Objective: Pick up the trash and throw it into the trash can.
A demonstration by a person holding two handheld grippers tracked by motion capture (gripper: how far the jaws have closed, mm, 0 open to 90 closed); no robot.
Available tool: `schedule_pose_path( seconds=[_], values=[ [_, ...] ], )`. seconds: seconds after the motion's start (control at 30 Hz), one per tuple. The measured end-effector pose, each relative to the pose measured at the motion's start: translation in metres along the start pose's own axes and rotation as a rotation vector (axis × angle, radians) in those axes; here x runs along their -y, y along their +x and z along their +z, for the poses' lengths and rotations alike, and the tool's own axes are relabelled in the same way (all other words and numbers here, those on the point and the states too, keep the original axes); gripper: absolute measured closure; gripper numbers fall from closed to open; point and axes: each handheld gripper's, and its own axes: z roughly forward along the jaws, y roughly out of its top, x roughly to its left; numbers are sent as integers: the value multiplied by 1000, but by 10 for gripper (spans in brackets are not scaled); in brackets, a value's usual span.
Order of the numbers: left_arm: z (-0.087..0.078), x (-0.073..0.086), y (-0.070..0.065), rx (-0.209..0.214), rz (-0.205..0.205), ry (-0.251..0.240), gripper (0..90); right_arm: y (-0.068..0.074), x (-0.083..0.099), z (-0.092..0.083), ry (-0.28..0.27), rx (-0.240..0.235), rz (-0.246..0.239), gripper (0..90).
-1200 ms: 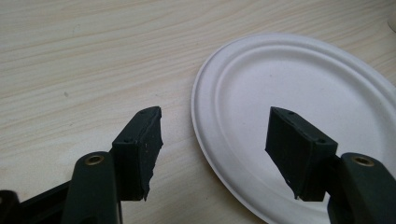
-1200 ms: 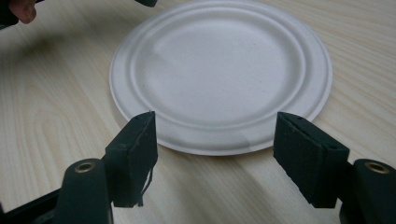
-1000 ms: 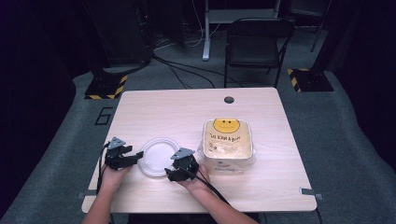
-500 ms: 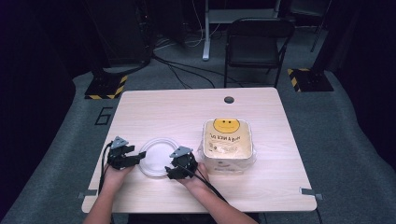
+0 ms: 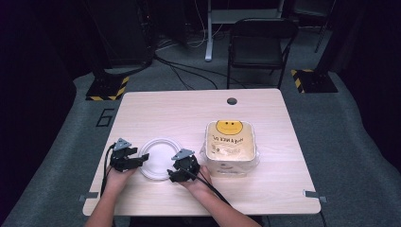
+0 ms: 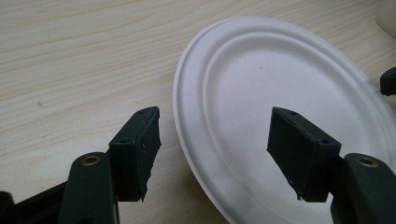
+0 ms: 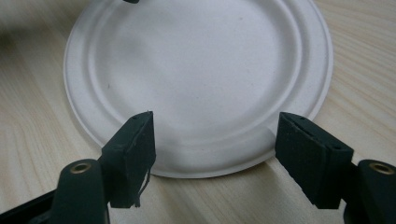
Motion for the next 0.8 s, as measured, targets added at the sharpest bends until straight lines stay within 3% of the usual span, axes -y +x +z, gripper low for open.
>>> schedule_pose_path(
  seconds=[0.27, 0.63, 0.8],
  values=[
    [0, -1, -1, 30, -22, -10, 382, 1, 1, 2, 11, -4, 6, 281],
    [-3, -2, 5, 69, -94, -31, 531, 1, 2, 3, 9, -9, 13, 284],
    [-4, -1, 8, 70, -105, -28, 601, 1, 3, 3, 6, -9, 5, 286]
  ],
)
